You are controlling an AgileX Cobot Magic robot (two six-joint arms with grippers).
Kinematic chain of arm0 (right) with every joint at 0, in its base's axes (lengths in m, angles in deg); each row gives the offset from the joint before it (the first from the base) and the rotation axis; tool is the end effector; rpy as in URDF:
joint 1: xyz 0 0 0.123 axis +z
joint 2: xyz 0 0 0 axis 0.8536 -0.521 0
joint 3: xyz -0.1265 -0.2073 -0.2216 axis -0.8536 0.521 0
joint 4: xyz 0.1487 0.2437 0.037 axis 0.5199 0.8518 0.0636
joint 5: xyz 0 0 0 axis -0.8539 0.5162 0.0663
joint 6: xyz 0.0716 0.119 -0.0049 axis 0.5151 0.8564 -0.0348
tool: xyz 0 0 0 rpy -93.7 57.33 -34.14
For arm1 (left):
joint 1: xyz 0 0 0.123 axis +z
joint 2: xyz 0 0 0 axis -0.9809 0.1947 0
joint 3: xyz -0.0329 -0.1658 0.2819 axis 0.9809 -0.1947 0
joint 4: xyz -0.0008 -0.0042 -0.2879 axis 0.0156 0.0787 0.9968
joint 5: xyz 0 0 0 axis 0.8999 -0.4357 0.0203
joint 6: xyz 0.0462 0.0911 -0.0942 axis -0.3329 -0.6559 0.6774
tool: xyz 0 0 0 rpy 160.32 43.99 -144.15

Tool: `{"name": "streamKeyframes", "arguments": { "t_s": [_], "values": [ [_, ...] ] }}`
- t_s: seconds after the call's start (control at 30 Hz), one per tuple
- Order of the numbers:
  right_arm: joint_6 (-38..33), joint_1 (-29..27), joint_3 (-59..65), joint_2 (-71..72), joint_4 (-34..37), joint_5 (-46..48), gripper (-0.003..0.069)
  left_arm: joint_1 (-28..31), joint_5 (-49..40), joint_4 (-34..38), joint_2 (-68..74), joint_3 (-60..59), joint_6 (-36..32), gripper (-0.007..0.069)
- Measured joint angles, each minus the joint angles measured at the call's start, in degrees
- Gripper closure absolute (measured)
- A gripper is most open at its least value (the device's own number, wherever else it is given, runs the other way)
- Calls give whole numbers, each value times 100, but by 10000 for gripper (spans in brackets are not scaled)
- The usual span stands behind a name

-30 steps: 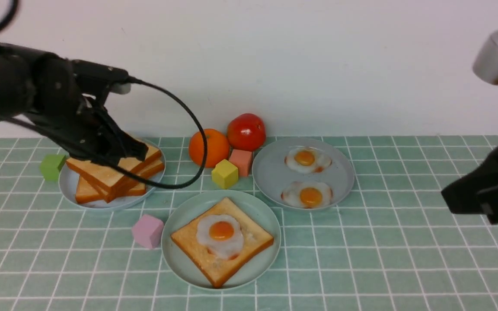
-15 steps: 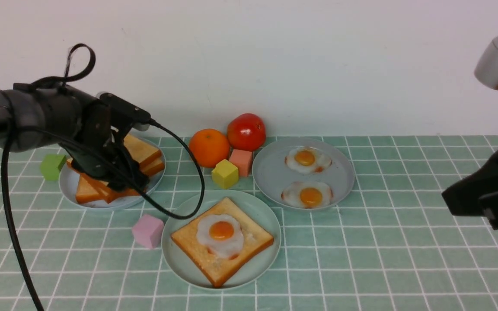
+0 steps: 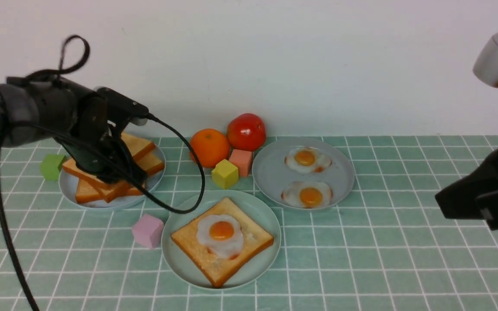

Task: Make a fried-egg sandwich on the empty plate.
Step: Use the left arm to grab a slice of bread, then use the left arm to place a slice of bread on the fried egg in the middle

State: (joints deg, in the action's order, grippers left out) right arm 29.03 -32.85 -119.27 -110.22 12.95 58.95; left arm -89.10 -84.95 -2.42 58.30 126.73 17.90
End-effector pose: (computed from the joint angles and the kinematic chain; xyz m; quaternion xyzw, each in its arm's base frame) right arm 0.1974 0.1354 0.4047 -0.2513 0.9009 0.1945 0.2956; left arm 0.4856 -0.0658 0.1886 0.2076 0.9360 0.0940 0.2682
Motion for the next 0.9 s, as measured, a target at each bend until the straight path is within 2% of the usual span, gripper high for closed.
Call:
{"name": "streamKeyframes", "arguments": {
  "t_s": [0.17,0.3,0.37,0.47,0.5,0.6,0.73,0.9],
  "values": [
    [-13,0,5,0,0,75,627,-65,-260,322,-708,-10,0,520],
    [-13,0,6,43,-5,111,627,-483,-433,485,-1271,-172,-42,529],
    [-18,0,6,155,-5,132,624,-1229,-433,547,-1730,-641,-37,533],
    [-18,0,11,296,-7,175,624,-1984,-411,551,-1937,-1181,68,534],
    [-18,0,11,349,-7,201,624,-2391,-354,443,-1958,-1413,109,534],
    [-18,0,11,476,28,242,622,-2997,-109,-30,-1882,-1807,357,534],
    [-18,0,11,607,114,266,620,-3225,100,-636,-1691,-1870,1003,534],
    [-18,0,11,746,269,303,616,-3230,148,-1079,-1487,-1876,1440,534]
  ]
}}
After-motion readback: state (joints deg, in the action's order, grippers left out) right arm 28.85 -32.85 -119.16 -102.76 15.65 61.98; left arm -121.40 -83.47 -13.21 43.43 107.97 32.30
